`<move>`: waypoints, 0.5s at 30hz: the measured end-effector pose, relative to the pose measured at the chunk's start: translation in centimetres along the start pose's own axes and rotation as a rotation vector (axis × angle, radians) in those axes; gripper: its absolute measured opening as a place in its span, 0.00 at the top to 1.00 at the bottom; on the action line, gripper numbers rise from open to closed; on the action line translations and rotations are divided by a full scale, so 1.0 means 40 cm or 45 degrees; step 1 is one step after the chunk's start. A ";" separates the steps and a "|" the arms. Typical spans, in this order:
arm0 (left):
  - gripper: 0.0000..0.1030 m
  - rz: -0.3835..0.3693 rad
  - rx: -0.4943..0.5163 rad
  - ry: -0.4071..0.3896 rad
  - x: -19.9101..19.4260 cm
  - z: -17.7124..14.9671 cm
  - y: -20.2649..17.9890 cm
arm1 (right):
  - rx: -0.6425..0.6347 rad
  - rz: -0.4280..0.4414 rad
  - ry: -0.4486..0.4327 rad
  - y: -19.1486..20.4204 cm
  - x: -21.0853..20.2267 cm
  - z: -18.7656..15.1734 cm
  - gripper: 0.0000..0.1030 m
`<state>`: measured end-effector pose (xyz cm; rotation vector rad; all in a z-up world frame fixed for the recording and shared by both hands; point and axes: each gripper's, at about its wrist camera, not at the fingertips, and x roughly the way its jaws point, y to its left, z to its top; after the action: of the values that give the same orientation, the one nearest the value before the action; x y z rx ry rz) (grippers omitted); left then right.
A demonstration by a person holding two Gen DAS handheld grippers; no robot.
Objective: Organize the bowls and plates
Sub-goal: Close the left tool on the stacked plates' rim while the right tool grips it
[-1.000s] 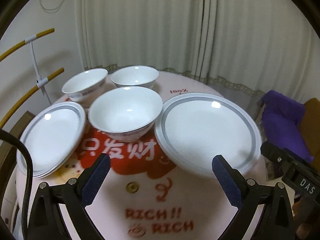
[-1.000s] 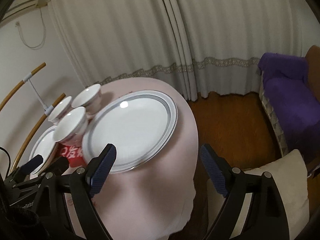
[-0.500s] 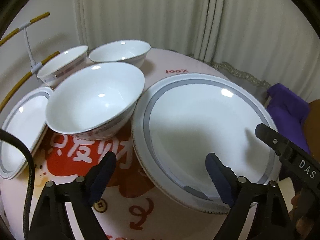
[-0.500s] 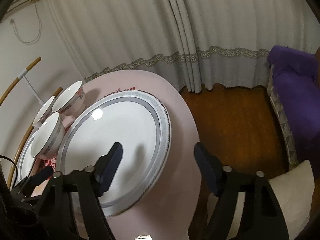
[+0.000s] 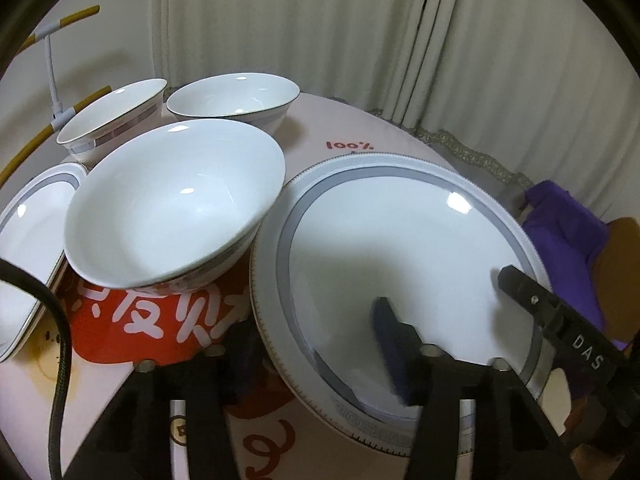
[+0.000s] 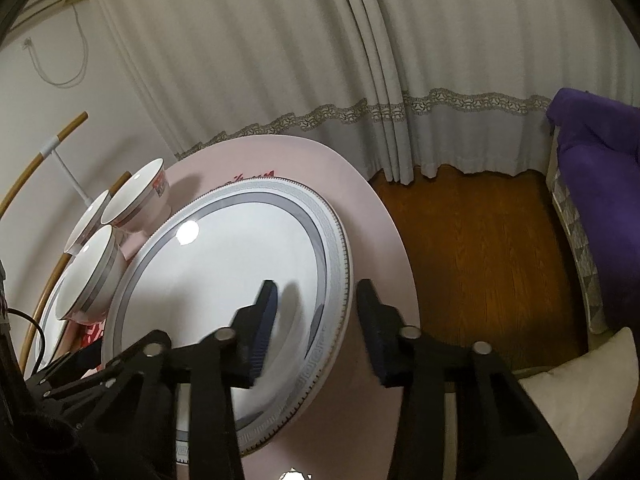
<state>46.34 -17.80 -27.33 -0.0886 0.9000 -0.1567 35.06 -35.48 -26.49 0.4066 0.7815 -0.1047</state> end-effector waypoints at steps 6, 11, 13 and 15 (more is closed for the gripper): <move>0.62 0.016 -0.001 -0.015 -0.007 -0.004 0.003 | -0.009 -0.014 0.002 0.004 -0.001 0.003 0.75; 0.70 0.018 -0.014 -0.020 -0.011 -0.006 0.011 | -0.006 -0.019 -0.003 -0.001 0.000 0.000 0.80; 0.72 0.018 -0.014 -0.022 -0.017 -0.008 0.012 | -0.007 -0.020 -0.006 0.000 -0.001 -0.001 0.80; 0.73 0.015 -0.009 -0.029 -0.026 -0.012 0.011 | -0.005 -0.016 -0.007 0.001 -0.004 0.000 0.81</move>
<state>45.35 -17.17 -26.89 -0.0916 0.8781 -0.1415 34.94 -35.45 -26.38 0.3977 0.7784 -0.1158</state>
